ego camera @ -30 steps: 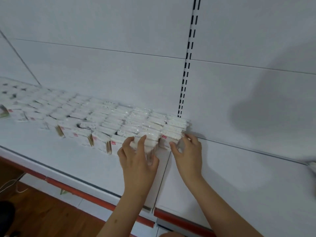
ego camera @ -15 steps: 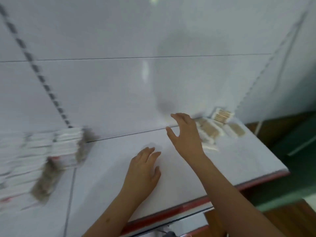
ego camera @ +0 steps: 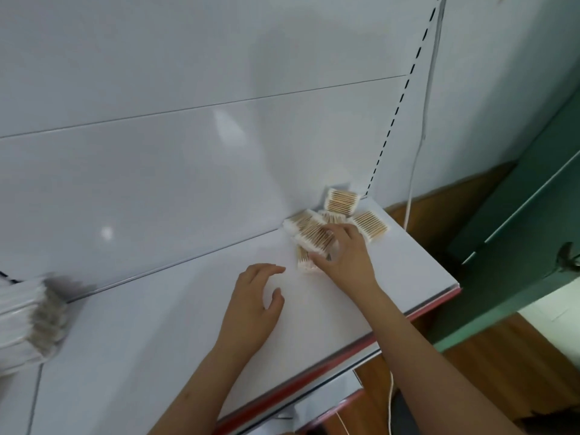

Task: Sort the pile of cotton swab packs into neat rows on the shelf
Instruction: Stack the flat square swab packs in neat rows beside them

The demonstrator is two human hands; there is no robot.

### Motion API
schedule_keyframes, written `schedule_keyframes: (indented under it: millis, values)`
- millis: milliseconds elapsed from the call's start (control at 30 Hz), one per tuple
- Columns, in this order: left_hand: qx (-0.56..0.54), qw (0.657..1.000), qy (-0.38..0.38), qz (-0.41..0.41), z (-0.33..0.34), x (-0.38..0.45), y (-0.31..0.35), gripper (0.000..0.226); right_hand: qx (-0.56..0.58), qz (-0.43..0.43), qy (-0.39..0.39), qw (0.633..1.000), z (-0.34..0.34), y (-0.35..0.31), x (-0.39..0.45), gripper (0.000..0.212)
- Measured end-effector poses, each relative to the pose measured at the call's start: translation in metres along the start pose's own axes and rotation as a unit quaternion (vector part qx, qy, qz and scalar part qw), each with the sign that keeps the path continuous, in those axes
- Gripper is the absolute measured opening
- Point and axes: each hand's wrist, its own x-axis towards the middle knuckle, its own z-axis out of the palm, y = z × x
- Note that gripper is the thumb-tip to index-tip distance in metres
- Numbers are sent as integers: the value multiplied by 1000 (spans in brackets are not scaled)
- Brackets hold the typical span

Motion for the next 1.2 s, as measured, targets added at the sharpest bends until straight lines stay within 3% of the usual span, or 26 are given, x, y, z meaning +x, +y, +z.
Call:
schedule_keyframes:
  millis: [167, 233, 300, 400, 500, 567, 633, 833, 933, 1033, 1100, 1200]
  values:
    - [-90, 995, 2, -31, 0, 9, 17, 53, 191, 50, 2, 980, -18, -18, -15, 22]
    - [-155, 986, -15, -55, 0, 14, 26, 69, 294, 89, -53, 950, -23, -27, -24, 24]
    - [-195, 977, -23, -83, 2, 20, 33, 69, 336, 91, -128, 929, -24, -35, -29, 29]
    - [-220, 965, -7, -141, 4, 21, 35, 32, 320, 38, -124, 938, -21, -30, -29, 41]
    - [-275, 941, 54, -191, 0, 17, 27, 19, 170, -31, -64, 983, -17, -6, -21, 24]
    - [-290, 929, 90, -212, -4, 16, 19, 20, 2, -84, -101, 991, -13, 16, -15, 47]
    - [-286, 927, 89, -226, -4, 16, 12, 20, -68, -106, -135, 983, -7, 32, -12, 63]
    - [-255, 944, 48, -203, -1, 11, 3, 15, 30, -130, 13, 991, -5, 27, -16, 27]
    - [-261, 944, 51, -197, -1, 9, 1, 15, 153, -71, 83, 982, -15, 5, -21, 23]
    - [-260, 944, 56, -192, -1, 8, -1, 13, 290, 33, -28, 956, -20, -20, -17, 38]
    - [-286, 936, 56, -198, -3, 9, 2, 23, 262, 23, -116, 958, -12, -30, -16, 41]
    - [-317, 925, -5, -210, -13, 12, 10, 46, 210, -24, -130, 969, 3, -42, -20, 32]
